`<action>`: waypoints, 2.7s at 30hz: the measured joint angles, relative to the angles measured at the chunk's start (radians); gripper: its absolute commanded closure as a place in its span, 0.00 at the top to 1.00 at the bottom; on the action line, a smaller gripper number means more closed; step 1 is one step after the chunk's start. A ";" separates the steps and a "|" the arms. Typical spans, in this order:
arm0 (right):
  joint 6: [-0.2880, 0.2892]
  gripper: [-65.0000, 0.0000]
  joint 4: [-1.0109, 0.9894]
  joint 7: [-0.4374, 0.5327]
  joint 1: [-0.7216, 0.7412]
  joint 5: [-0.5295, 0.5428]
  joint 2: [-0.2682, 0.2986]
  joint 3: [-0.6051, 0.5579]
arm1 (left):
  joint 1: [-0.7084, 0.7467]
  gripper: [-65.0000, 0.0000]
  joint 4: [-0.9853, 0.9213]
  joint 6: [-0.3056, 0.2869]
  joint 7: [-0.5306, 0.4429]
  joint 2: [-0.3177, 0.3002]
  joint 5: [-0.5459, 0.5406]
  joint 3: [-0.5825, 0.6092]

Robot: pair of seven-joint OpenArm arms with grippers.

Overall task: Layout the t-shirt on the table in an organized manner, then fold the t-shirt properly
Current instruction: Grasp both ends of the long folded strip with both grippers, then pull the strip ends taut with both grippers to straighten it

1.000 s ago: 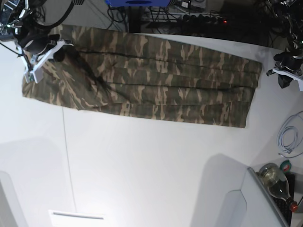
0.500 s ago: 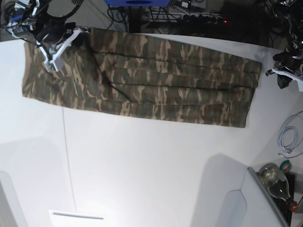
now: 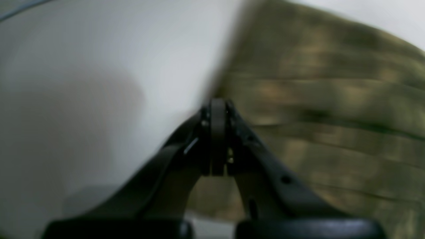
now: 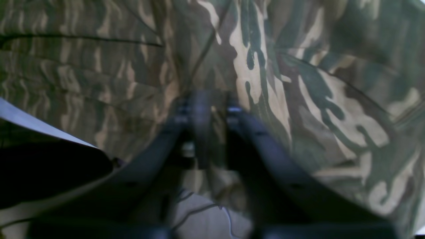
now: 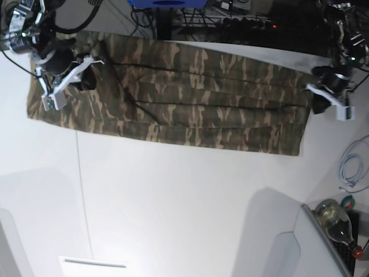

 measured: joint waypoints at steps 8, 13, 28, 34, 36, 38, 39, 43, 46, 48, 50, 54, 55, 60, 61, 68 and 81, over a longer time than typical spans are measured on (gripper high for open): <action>-0.010 0.01 -0.223 0.107 0.103 -0.203 0.048 0.094 | -0.007 0.00 -0.013 0.016 0.000 0.023 0.003 0.108; -0.001 0.01 -0.361 0.153 0.182 -0.259 0.071 0.095 | -0.079 0.00 -0.185 0.014 -0.025 0.027 -0.005 0.143; -0.002 0.01 -0.493 0.197 0.332 -0.307 0.091 0.094 | -0.160 0.00 -0.245 0.020 -0.007 0.022 0.001 0.142; -0.002 0.01 -0.470 0.191 0.316 -0.310 0.091 0.094 | -0.182 0.00 -0.215 0.021 0.006 0.022 0.004 0.144; -0.005 0.01 -0.418 0.171 0.289 -0.328 0.084 0.094 | -0.151 0.00 -0.158 0.022 0.013 0.019 0.003 0.140; -0.007 0.01 -0.354 0.155 0.263 -0.336 0.076 0.099 | -0.105 0.00 -0.080 0.020 0.099 0.018 0.002 0.129; -0.007 0.01 -0.326 0.155 0.256 -0.337 0.072 0.100 | -0.086 0.00 -0.050 0.020 0.135 0.014 0.001 0.115; -0.006 0.01 -0.193 0.135 0.251 -0.323 0.059 0.095 | -0.032 0.00 0.058 0.017 0.238 0.012 0.003 -0.025; -0.006 0.01 -0.129 0.094 0.247 -0.332 0.054 0.098 | -0.021 0.00 0.100 0.021 0.239 0.002 0.001 -0.123; -0.006 0.01 -0.087 0.084 0.228 -0.333 0.043 0.098 | -0.025 0.00 0.101 0.020 0.235 0.000 0.000 -0.168; -0.006 0.01 -0.047 0.083 0.209 -0.333 0.034 0.098 | -0.034 0.00 0.081 -0.003 0.235 0.003 -0.002 -0.189; -0.006 0.01 -0.027 0.082 0.206 -0.333 0.003 0.097 | -0.087 0.00 0.015 -0.193 0.231 0.004 -0.001 -0.245; -0.006 0.01 -0.026 0.085 0.205 -0.331 -0.002 0.096 | -0.099 0.00 -0.011 -0.234 0.230 0.003 -0.006 -0.261; -0.006 0.01 -0.026 0.082 0.182 -0.332 -0.001 0.096 | -0.108 0.69 -0.125 -0.268 0.234 0.002 0.012 -0.342; -0.006 0.01 -0.026 0.080 0.180 -0.338 -0.001 0.096 | -0.113 0.85 -0.151 -0.269 0.234 0.002 0.003 -0.351; -0.006 0.01 -0.026 0.084 0.171 -0.332 0.000 0.091 | -0.198 1.00 -0.310 -0.272 0.234 0.005 0.002 -0.345; -0.006 0.01 -0.026 0.083 0.154 -0.335 -0.002 0.091 | -0.265 1.00 -0.544 -0.303 -0.066 -0.008 -0.073 -0.124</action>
